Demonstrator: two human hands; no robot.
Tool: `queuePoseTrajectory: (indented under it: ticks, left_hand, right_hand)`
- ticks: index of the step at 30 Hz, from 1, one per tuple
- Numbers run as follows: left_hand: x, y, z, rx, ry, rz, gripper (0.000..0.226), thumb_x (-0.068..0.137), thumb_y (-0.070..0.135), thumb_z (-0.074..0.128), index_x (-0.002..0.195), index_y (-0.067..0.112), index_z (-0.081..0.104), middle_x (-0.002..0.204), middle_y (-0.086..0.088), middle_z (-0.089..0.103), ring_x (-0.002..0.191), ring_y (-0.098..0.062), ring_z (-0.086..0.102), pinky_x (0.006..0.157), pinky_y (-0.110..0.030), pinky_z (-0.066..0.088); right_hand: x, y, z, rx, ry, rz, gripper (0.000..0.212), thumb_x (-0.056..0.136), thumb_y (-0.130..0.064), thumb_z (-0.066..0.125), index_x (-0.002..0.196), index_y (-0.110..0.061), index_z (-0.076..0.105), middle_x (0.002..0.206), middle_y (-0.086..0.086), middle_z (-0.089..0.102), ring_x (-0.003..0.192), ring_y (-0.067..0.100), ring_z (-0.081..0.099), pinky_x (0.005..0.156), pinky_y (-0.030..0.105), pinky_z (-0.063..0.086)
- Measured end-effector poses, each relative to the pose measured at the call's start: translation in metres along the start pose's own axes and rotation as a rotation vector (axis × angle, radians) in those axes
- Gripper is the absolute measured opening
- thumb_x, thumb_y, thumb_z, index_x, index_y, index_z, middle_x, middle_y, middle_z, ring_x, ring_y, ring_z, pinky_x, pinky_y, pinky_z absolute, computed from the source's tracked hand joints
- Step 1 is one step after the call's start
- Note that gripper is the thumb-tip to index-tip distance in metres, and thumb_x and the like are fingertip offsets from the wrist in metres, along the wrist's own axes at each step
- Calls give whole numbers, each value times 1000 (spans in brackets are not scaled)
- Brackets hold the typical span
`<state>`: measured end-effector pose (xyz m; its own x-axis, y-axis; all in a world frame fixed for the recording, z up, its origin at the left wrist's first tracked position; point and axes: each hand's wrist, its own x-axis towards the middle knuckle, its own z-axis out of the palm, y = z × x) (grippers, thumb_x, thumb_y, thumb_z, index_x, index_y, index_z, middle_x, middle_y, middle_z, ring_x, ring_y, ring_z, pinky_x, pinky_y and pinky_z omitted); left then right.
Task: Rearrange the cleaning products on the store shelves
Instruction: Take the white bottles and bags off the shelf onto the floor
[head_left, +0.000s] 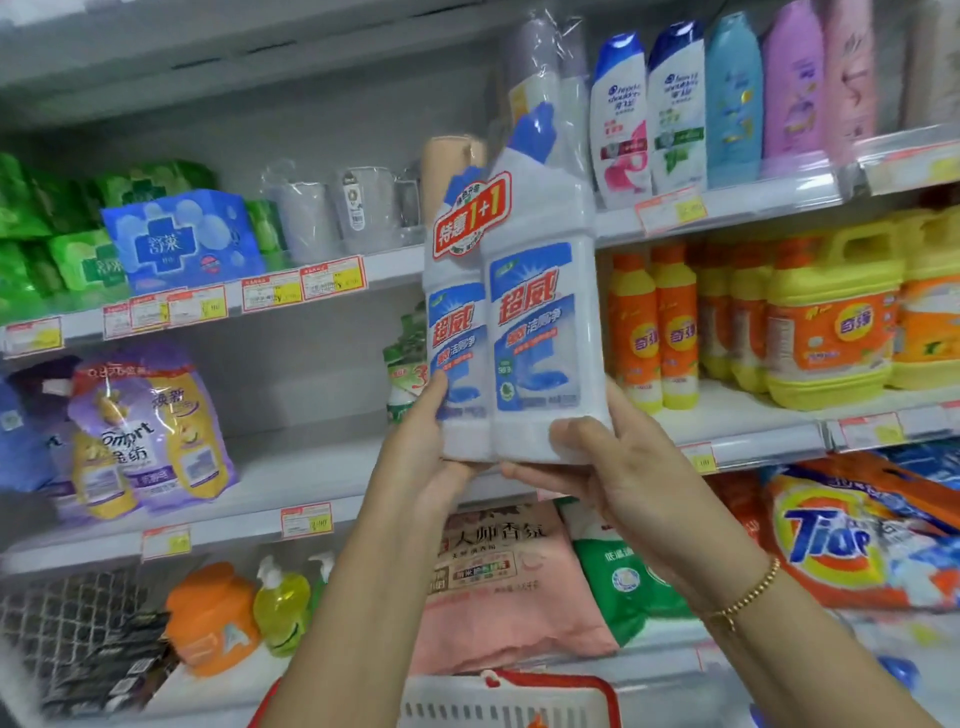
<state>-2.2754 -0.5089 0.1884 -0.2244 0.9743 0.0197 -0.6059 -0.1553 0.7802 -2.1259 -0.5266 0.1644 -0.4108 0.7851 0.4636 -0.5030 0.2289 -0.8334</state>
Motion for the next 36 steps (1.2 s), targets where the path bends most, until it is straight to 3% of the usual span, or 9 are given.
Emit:
queuePoseTrajectory:
  ticks: [2,5,10,16,20,23,25,30,36]
  left_hand:
    - [-7,6,-1,-16,4,-102,31,96,29,51,118,8,60,102,-13,73,83,-27,71,56,-44,56]
    - [-15,12,-2,-9,-27,-216,42,95,22,53,134,5,49,124,-21,62,105,-40,61,43,-47,53]
    - [-25,22,-1,20,-71,-292,40,94,10,50,133,-1,46,122,-29,59,99,-46,58,75,-63,46]
    - [-34,26,2,66,-110,-260,62,72,1,61,132,1,49,123,-26,60,109,-45,58,74,-57,48]
    - [-35,16,-1,96,-121,-169,64,64,0,65,126,-2,51,117,-24,64,108,-40,62,75,-56,55]
    - [-28,7,-12,91,-123,-71,60,65,1,65,124,-6,53,116,-20,67,109,-34,63,66,-48,60]
    - [-22,8,-21,93,-121,4,58,67,3,66,123,-7,54,116,-19,67,108,-31,65,71,-44,60]
    - [0,36,-65,266,-65,307,51,66,4,76,114,0,57,112,-18,69,100,-28,68,84,-38,58]
    - [32,79,-150,765,30,471,41,82,11,72,117,27,57,104,15,71,101,-11,67,85,-36,55]
  right_hand:
    - [0,-15,8,-79,20,1,37,94,0,43,126,-16,52,114,6,68,90,24,71,69,29,59]
    - [2,-35,13,-196,68,3,27,94,-7,47,119,-14,56,103,9,69,71,26,72,55,24,57]
    - [3,-51,16,-177,77,55,27,94,-12,47,120,-9,54,104,16,68,70,34,72,52,24,56]
    - [-1,-54,15,-168,21,109,31,96,-14,45,127,-11,50,105,19,68,75,32,72,55,24,57]
    - [-3,-68,11,-578,-12,120,28,93,-28,53,121,-23,55,102,4,71,80,22,72,65,30,60]
    - [0,-77,12,-1038,-64,39,26,87,-36,62,112,-36,62,100,-15,69,86,-2,63,66,7,49]
    - [8,-73,19,-982,-23,17,23,84,-31,67,107,-33,66,96,-15,70,84,-1,64,61,8,48]
    - [51,-28,44,-723,141,-164,42,74,-28,79,112,-26,59,100,-12,71,87,0,67,76,21,55]
    - [94,64,72,-477,82,-220,44,73,-6,77,110,-23,59,102,-12,72,95,5,67,77,17,52]
